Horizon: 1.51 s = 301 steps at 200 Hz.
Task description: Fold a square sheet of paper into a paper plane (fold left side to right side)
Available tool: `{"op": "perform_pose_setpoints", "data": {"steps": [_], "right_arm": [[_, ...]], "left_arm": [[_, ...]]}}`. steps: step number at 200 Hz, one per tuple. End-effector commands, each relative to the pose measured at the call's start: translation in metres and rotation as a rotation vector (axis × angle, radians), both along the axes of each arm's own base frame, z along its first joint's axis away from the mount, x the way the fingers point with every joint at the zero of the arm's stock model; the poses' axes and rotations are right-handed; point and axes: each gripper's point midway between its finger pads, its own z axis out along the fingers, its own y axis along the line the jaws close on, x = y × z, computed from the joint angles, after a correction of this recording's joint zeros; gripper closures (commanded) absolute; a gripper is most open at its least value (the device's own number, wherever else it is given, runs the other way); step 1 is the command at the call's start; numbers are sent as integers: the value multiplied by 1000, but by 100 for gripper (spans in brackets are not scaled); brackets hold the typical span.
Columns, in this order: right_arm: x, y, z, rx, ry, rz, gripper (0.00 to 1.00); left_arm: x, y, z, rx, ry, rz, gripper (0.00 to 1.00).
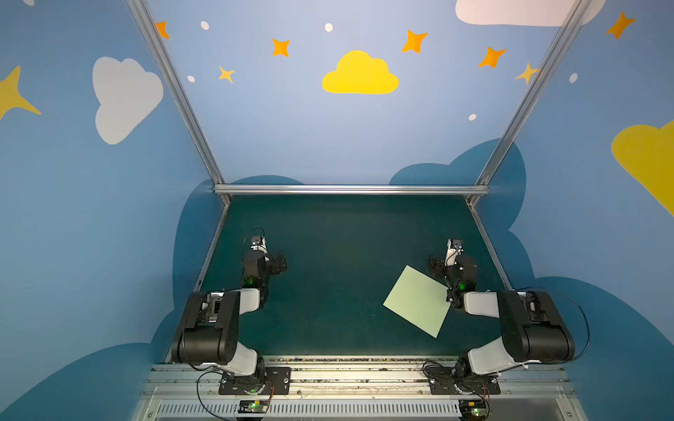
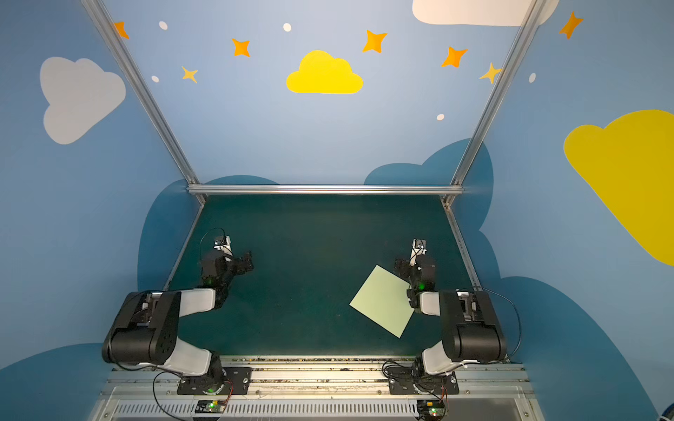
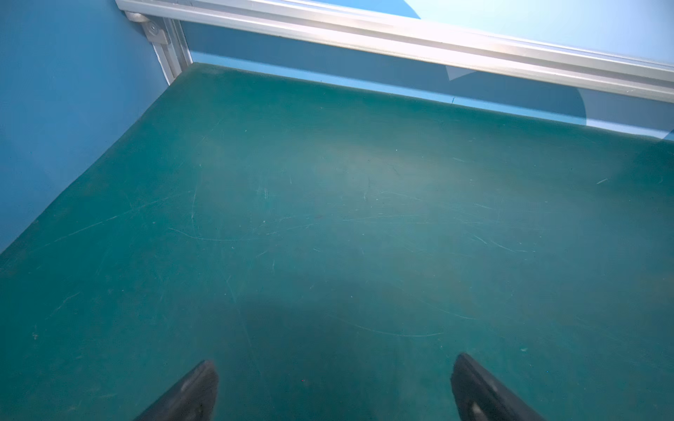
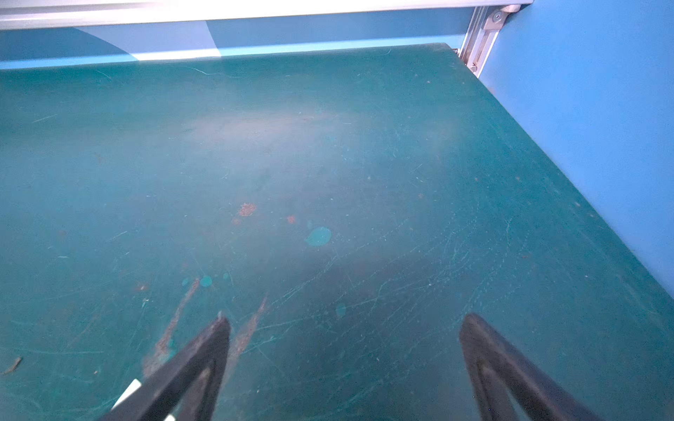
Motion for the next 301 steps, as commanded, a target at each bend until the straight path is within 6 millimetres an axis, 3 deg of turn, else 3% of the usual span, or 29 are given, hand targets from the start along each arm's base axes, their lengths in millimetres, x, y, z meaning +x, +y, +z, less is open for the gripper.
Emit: {"op": "perform_pose_setpoints", "data": {"steps": [1,193,211,232,246,256,287,301], "right_arm": [[3,0,12,0,-39,-9,3],[3,-1,13,5,-38,-10,3],[-1,-7,22,-2,-44,-62,3],[-5,-1,26,-38,-86,-45,3],[-6,-10,49,-73,-129,-134,3],[-6,-17,60,-56,-67,-171,3],[-7,-26,94,219,-8,-263,3],[-14,-16,100,382,39,-241,3]], "left_arm": [[-1,0,-3,6,13,-5,0],[-1,0,-3,4,16,-5,0],[1,7,5,17,27,53,0],[1,13,25,50,48,103,0],[-3,17,38,64,51,145,0],[-6,20,47,58,49,187,0],[-15,2,78,-72,73,195,0],[-22,-12,94,-153,92,177,0]]}}
